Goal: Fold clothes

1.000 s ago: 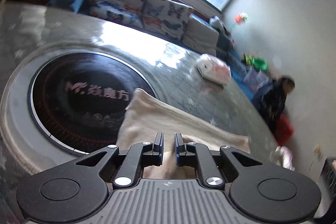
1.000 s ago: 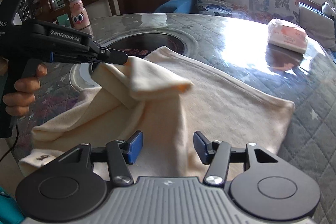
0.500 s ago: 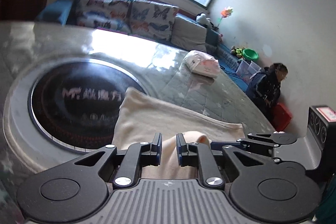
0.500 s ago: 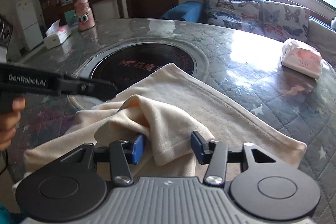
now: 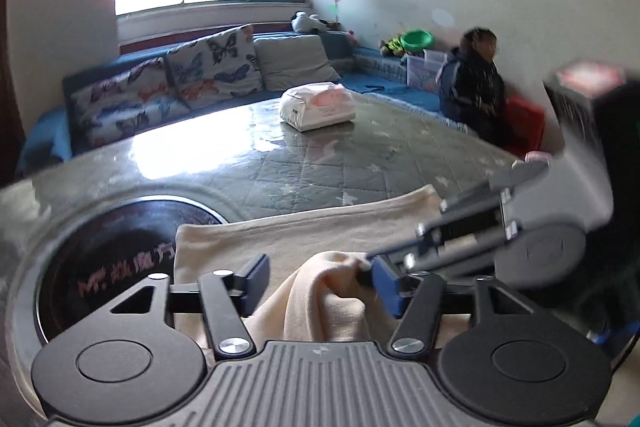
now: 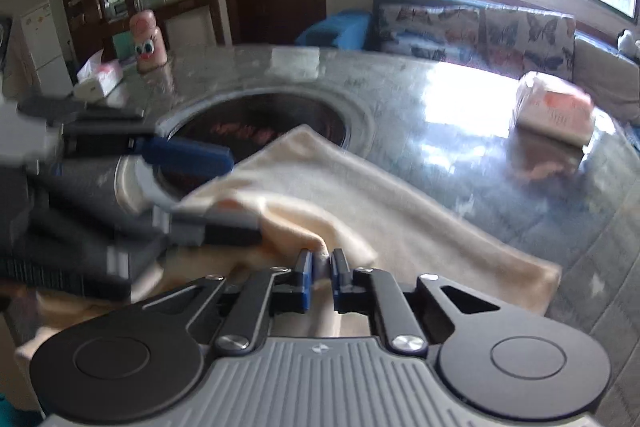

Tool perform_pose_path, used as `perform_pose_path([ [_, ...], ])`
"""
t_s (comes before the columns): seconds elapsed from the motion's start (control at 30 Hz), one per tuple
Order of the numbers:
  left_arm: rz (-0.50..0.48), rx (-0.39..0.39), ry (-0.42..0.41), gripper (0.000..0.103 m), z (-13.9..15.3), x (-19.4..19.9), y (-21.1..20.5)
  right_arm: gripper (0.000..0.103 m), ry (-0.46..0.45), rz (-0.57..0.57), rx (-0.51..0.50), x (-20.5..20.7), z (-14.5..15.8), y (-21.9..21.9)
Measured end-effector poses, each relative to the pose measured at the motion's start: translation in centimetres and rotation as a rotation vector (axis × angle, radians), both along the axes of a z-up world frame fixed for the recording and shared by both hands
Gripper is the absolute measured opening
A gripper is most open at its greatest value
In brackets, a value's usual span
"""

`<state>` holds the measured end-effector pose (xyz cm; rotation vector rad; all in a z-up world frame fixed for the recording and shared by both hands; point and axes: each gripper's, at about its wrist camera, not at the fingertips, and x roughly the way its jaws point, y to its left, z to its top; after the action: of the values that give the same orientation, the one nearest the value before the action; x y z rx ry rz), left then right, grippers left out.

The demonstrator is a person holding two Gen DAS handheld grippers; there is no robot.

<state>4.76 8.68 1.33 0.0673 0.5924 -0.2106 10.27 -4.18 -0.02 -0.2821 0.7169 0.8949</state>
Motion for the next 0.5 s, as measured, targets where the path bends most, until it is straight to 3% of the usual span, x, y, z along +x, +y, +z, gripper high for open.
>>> perform_pose_path([
  [0.27, -0.045, 0.05, -0.005, 0.06, -1.1, 1.9, -0.6, 0.006, -0.066, 0.003, 0.053, 1.4, 2.3, -0.2],
  [0.33, -0.051, 0.046, -0.004, 0.048, -1.4, 2.6, -0.8, 0.006, -0.075, 0.008, 0.057, 1.4, 2.6, 0.0],
  [0.4, -0.038, 0.024, 0.005, 0.025, -1.7, 3.3, -0.6, 0.006, -0.081, 0.011, 0.06, 1.4, 2.8, 0.1],
  [0.5, 0.015, -0.059, 0.02, 0.014, -1.8, 3.8, 0.6, 0.011, -0.086, -0.013, 0.072, 1.4, 2.9, -0.2],
])
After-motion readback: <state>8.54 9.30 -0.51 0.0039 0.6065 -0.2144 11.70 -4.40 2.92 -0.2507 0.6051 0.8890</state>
